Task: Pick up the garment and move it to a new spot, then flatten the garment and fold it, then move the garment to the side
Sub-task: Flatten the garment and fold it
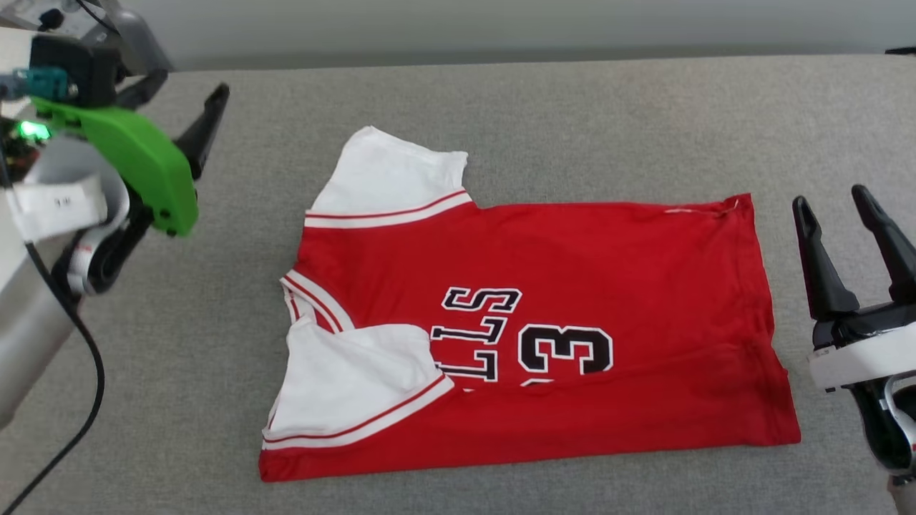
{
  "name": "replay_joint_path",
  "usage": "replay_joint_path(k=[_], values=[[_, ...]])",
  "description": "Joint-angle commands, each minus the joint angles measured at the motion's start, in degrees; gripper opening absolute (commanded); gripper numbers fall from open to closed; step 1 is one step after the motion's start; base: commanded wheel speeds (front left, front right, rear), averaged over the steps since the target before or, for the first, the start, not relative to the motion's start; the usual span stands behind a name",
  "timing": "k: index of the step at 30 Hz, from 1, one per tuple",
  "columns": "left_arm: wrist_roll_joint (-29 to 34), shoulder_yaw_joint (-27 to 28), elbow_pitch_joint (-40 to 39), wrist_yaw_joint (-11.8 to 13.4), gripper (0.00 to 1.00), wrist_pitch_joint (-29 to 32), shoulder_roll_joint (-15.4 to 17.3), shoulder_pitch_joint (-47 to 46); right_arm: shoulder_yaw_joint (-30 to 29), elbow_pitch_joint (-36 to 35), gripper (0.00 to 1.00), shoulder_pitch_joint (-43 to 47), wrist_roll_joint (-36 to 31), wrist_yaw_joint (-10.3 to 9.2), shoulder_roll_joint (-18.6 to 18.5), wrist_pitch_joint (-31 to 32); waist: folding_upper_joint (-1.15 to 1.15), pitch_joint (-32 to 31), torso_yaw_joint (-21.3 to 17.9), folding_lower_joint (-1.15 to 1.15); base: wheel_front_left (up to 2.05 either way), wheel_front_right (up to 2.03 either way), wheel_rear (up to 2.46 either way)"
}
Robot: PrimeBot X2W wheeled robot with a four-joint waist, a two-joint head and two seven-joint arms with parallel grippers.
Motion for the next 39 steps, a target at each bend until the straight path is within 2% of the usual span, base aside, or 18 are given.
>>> replay_joint_path(k=[1,5,9,13,19,23,31,32,36,39], values=[[1.13,0.32,1.27,-0.42,1.0,0.73,-1.12,-3.0,-0.47,-1.32,1.0,-1.13,-1.0,-0.04,1.1,-0.55,0.0,5.53,-2.71,0.0,0.0,0.0,0.0],[2.16,-0.34,6.32,-2.65,1.0,5.59,-4.0,-10.51,-0.99,-4.08,1.0,-2.35,-3.11,-0.04,3.37,-1.08,0.0,10.37,-4.63,0.0,0.0,0.0,0.0],[-0.74,-1.09,11.6,-6.35,1.0,14.93,-7.05,-16.85,-0.37,-5.54,1.0,-4.3,-4.17,-0.04,4.1,-1.3,0.0,14.86,-6.51,0.0,0.0,0.0,0.0],[0.39,-4.38,16.54,-8.86,1.0,24.55,-8.89,-23.25,1.05,-5.99,1.0,-6.62,-4.81,-0.04,3.58,-1.38,0.0,19.05,-8.12,0.0,0.0,0.0,0.0],[-2.25,-6.78,22.19,-10.33,1.0,37.51,-11.14,-28.3,3.06,-5.53,1.0,-10.05,-4.06,-0.04,2.99,-1.47,0.0,23.47,-9.97,0.0,0.0,0.0,0.0],[-2.57,-8.19,24.26,-10.79,1.0,41.55,-12.03,-29.77,4.12,-4.48,1.0,-11.42,-3.51,-0.04,2.58,-1.56,0.0,25.09,-10.53,0.0,0.0,0.0,0.0],[-2.94,-12.37,24.54,-11.44,1.0,45.09,-12.19,-27.54,3.47,-2.46,1.0,-12.25,-1.71,-0.04,2.73,-1.65,0.0,24.87,-10.28,0.0,0.0,0.0,0.0],[-3.31,-12.49,24.43,-11.47,0.0,45.1,-12.13,-27.19,3.42,-2.37,1.0,-12.33,-1.58,-0.04,2.66,-1.66,0.0,24.74,-10.2,0.0,0.0,0.0,0.0],[-4.63,-13.01,23.4,-11.52,0.0,44.4,-11.86,-26.0,2.61,-2.25,1.0,-12.92,-1.31,-0.04,1.66,-1.66,0.0,23.67,-9.39,0.0,0.0,0.0,0.0],[-4.59,-12.94,22.43,-11.53,0.0,41.32,-11.66,-26.01,1.93,-2.21,1.0,-13.94,-1.38,-0.04,-0.26,-1.67,0.0,22.14,-8.46,0.0,0.0,0.0,0.0]])
